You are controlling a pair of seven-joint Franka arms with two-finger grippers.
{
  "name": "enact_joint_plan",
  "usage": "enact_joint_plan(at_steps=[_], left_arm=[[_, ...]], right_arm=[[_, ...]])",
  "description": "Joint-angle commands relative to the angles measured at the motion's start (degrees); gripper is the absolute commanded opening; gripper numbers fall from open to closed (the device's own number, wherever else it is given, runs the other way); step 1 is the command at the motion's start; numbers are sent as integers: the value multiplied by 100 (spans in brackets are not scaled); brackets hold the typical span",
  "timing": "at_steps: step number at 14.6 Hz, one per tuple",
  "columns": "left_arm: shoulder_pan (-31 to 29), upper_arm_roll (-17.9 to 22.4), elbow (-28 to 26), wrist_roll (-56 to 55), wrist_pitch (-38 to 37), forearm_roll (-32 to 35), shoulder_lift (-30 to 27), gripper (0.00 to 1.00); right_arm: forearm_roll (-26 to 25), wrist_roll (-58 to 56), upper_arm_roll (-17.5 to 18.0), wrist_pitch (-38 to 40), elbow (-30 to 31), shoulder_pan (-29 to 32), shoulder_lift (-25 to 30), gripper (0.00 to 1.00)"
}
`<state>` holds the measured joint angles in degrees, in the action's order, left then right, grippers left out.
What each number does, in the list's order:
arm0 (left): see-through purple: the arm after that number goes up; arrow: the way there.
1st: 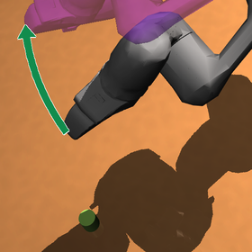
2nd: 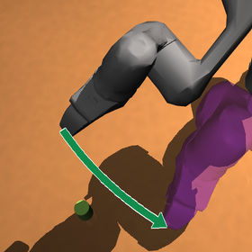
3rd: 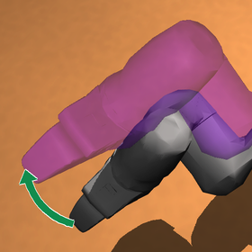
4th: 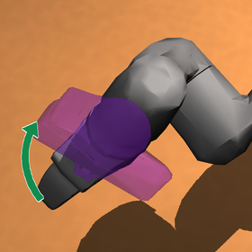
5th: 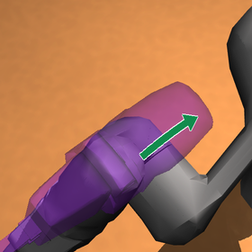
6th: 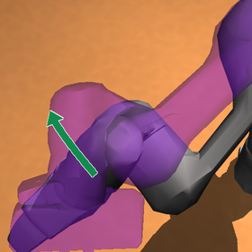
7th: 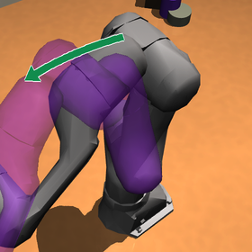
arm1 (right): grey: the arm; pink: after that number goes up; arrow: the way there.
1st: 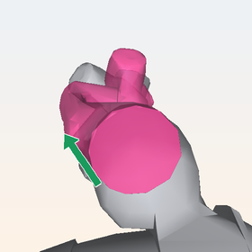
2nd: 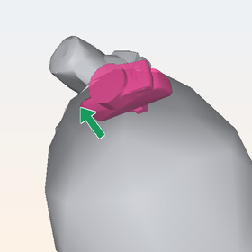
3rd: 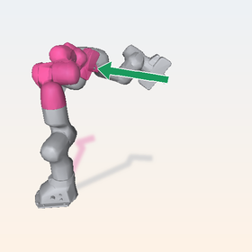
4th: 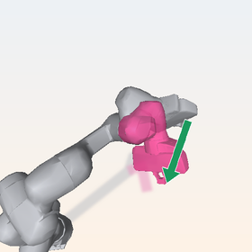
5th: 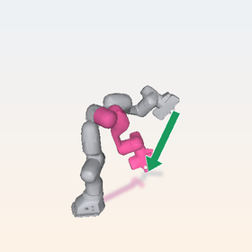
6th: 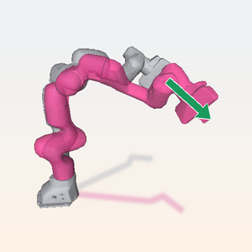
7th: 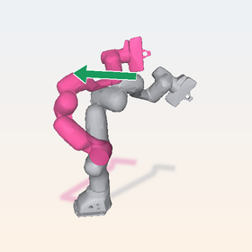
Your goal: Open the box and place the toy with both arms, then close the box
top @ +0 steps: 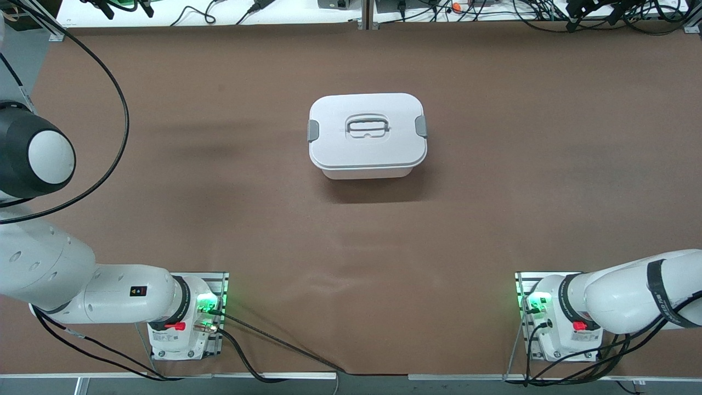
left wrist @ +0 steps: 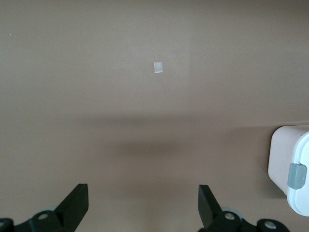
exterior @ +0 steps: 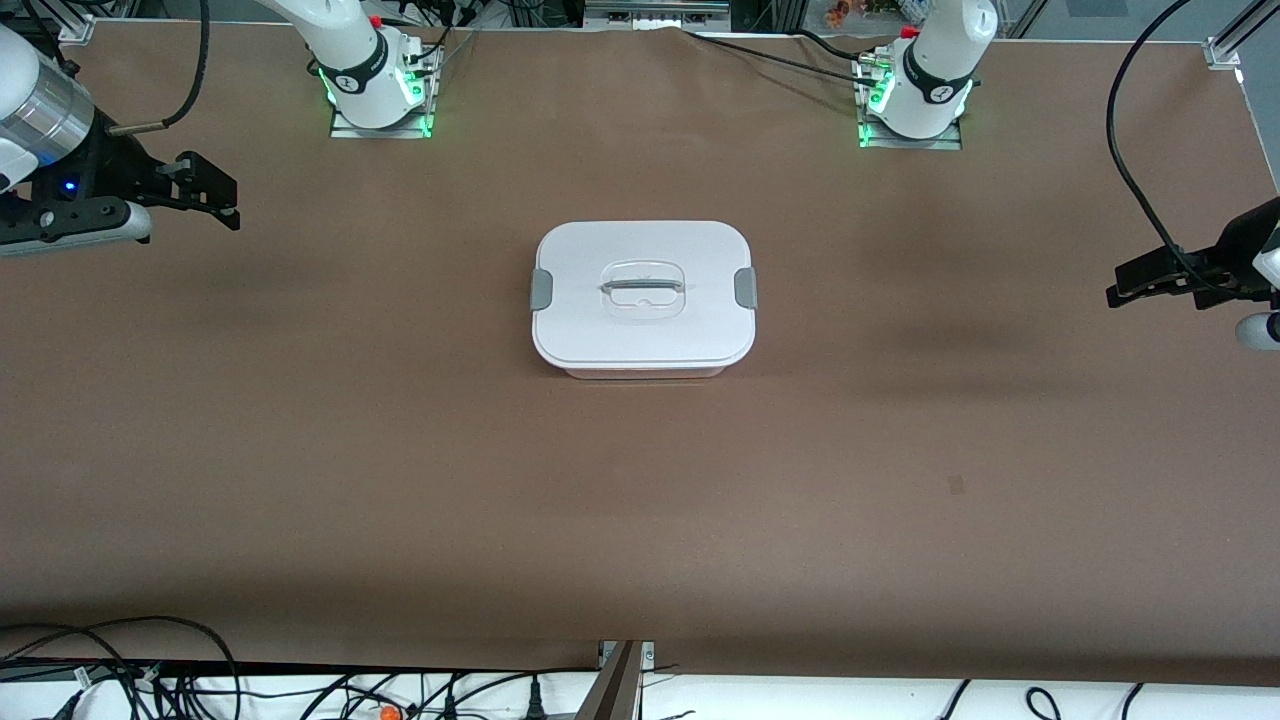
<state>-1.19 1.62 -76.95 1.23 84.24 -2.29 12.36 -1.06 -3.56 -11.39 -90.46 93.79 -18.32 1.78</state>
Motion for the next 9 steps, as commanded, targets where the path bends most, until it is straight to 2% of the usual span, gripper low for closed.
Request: enact_joint_plan(at_steps=[1, 3, 9], left_arm=[[57, 23, 66, -61, -83, -9, 12, 100], [84, -30, 75, -61, -83, 219, 12, 100], [75, -30, 75, -61, -100, 238, 21, 100]], right_arm=[[18, 13, -4, 37, -97, -14, -29, 100], [9, 57, 5, 72, -97, -22, -29, 100], [9, 31, 5, 72, -97, -22, -29, 100]])
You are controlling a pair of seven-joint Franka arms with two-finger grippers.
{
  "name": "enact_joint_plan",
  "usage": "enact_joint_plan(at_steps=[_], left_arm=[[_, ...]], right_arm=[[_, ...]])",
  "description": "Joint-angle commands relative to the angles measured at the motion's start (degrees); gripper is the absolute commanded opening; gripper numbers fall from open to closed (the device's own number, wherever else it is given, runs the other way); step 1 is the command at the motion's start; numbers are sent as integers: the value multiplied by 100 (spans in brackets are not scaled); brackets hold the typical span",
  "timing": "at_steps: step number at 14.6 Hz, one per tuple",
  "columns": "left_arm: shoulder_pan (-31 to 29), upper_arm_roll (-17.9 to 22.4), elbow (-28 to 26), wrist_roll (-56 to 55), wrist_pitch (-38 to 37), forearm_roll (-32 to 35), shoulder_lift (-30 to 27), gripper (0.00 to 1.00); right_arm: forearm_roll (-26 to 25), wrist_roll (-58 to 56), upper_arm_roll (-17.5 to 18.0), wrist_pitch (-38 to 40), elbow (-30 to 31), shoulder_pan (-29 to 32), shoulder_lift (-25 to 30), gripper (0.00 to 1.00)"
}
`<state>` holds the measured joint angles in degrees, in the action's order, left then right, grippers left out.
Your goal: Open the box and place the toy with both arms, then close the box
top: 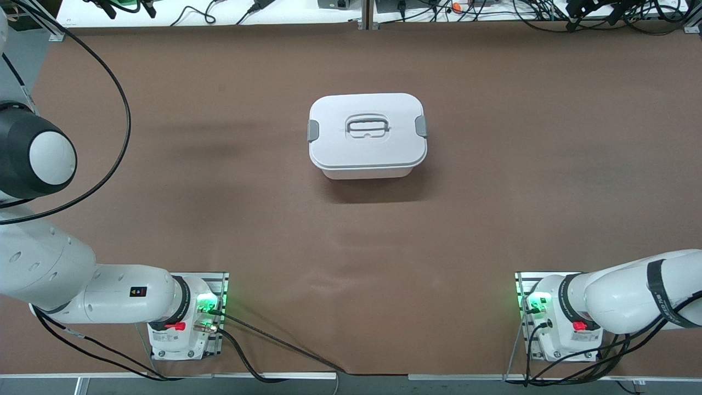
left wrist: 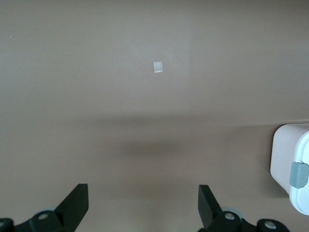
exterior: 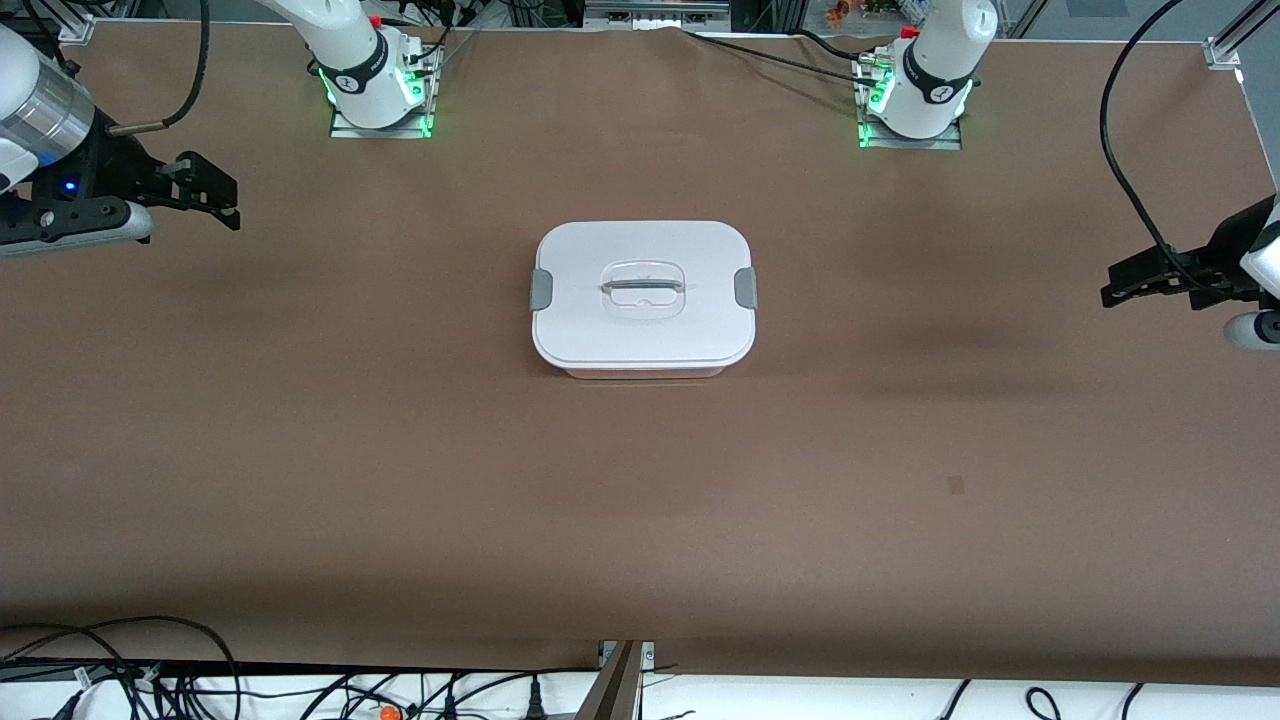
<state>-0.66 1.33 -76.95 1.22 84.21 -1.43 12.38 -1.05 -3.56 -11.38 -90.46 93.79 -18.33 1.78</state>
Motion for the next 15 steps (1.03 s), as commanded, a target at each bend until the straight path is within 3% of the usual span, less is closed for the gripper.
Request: enact_joint_plan(at_steps=[1, 15], left_arm=[[14, 8, 75, -61, -98, 152, 19, 100], [23, 8, 75, -61, -98, 152, 19, 100]], right_arm=[[8, 13, 5, 55, -98, -21, -29, 100], [0, -22, -4, 46, -98, -21, -29, 100]])
